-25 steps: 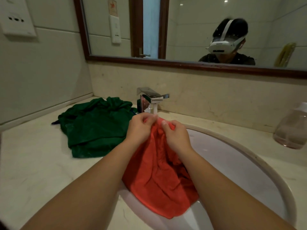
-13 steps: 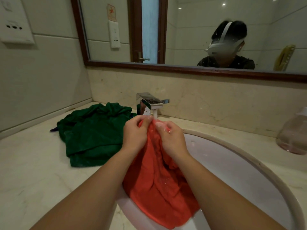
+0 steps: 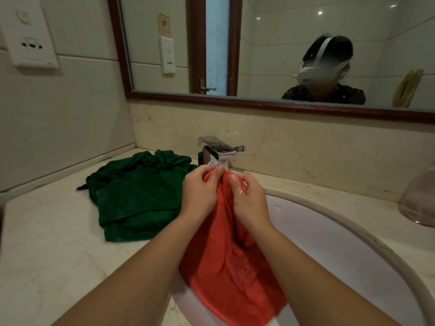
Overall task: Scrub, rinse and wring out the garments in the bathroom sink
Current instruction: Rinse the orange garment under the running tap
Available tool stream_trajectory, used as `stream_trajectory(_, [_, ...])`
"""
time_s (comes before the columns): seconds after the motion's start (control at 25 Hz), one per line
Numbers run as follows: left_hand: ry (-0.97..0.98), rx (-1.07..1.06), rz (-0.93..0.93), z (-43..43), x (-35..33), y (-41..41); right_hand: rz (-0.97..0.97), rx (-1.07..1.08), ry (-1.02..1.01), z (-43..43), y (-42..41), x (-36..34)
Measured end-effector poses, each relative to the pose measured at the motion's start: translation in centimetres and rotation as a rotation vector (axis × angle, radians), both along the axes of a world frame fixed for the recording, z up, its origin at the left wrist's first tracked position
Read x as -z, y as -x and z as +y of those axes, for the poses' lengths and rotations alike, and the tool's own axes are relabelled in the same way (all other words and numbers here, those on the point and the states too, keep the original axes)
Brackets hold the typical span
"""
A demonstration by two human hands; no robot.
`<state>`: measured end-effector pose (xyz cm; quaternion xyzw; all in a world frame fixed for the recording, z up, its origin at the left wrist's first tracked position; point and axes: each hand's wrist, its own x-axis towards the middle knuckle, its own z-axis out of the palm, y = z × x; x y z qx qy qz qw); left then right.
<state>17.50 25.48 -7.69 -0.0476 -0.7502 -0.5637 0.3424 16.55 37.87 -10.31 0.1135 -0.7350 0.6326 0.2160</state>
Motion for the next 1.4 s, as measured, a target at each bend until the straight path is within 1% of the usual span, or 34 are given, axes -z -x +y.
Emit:
stream_trajectory(0.12, [-0.062, 0.010, -0.033, 0.3, -0.3, 0.3, 0.010, -0.010, -0.005, -0.4, -0.2, 0.0])
stream_trajectory(0.2, [-0.120, 0.065, -0.085, 0.1, 0.1, 0.6, -0.051, -0.074, -0.006, -0.3, -0.3, 0.0])
stream_trajectory(0.28, [-0.152, 0.123, -0.129, -0.1, 0.3, 0.5, -0.078, -0.104, -0.082, -0.1, -0.4, 0.1])
stream_trajectory(0.36, [-0.101, 0.128, -0.131, -0.2, 0.3, 0.5, -0.046, -0.051, -0.091, 0.1, -0.1, 0.0])
stream_trajectory(0.44, [0.009, 0.095, -0.135, -0.5, 0.4, 0.5, -0.017, -0.006, -0.006, 0.2, -0.1, -0.3])
stream_trajectory(0.52, [0.133, 0.077, -0.159, -0.7, 0.5, 0.4, -0.034, 0.006, 0.105, 0.4, 0.0, -0.5])
stream_trajectory(0.6, [0.179, 0.102, -0.175, -0.8, 0.9, 0.2, -0.043, 0.018, 0.135, 0.7, 0.1, -0.7])
stream_trajectory(0.68, [0.148, 0.113, -0.172, -0.9, 0.9, 0.1, -0.048, 0.032, 0.108, 0.6, 0.1, -0.9])
stream_trajectory(0.8, [0.017, 0.034, -0.159, -0.9, 0.9, 0.5, -0.045, 0.023, 0.053, -0.1, 0.1, -0.6])
stream_trajectory(0.88, [-0.021, 0.000, -0.179, -0.9, 0.7, 0.7, -0.061, 0.024, 0.000, -0.5, -0.1, -0.2])
stream_trajectory(1.0, [-0.080, 0.034, -0.188, -0.6, 0.8, 0.7, -0.095, 0.023, 0.007, -0.3, 0.1, 0.3])
stream_trajectory(1.12, [-0.082, 0.047, -0.176, -0.5, 0.8, 0.5, -0.116, -0.009, 0.009, 0.2, 0.4, 0.5])
stream_trajectory(1.24, [-0.072, 0.050, -0.173, -0.5, 0.7, 0.4, -0.083, -0.004, -0.060, 0.2, 0.5, 0.6])
stream_trajectory(1.4, [-0.124, 0.082, -0.158, -0.5, 0.8, 0.4, -0.109, 0.008, -0.063, 0.3, 0.0, 0.3])
